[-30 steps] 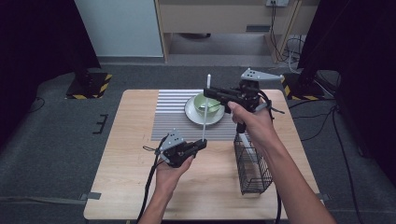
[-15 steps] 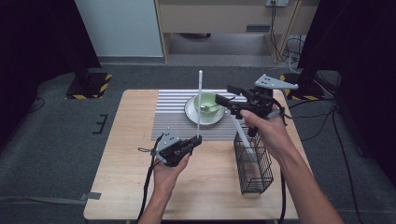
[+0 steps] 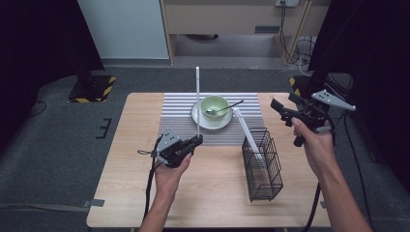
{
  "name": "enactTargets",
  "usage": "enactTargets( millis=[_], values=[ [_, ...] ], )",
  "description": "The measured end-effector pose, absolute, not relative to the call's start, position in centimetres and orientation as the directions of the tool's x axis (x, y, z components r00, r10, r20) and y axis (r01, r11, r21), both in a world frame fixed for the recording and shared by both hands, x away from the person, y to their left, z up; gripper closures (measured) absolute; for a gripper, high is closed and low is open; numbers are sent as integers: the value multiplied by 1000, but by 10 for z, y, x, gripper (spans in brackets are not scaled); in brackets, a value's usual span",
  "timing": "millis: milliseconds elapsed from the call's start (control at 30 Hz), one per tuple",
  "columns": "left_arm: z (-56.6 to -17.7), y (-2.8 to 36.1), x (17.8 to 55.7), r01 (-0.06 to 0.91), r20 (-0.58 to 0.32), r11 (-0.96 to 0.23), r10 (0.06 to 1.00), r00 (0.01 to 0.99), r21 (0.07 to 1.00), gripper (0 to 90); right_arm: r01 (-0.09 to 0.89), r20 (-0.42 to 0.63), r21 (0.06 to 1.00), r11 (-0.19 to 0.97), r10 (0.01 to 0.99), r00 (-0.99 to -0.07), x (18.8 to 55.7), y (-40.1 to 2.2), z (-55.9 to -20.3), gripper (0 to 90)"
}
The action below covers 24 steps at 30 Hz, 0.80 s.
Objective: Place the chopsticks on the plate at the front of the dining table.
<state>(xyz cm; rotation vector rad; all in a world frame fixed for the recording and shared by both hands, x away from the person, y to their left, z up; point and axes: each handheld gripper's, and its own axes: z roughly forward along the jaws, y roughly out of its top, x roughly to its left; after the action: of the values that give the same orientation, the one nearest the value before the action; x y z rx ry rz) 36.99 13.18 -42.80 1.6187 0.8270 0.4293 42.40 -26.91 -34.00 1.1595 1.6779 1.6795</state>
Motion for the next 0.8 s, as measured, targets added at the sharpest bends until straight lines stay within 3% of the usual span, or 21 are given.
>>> enactTargets(
  millis=[367, 800],
  values=[
    [-430, 141, 379, 288, -161, -41, 750, 642, 957, 866, 325, 227, 939, -109, 908, -351, 418, -301, -403, 133],
    [-433, 138, 387, 296, -136, -52, 802, 581, 954, 867, 360, 166, 931, -63, 950, -263, 406, -314, -461, 141]
  ],
)
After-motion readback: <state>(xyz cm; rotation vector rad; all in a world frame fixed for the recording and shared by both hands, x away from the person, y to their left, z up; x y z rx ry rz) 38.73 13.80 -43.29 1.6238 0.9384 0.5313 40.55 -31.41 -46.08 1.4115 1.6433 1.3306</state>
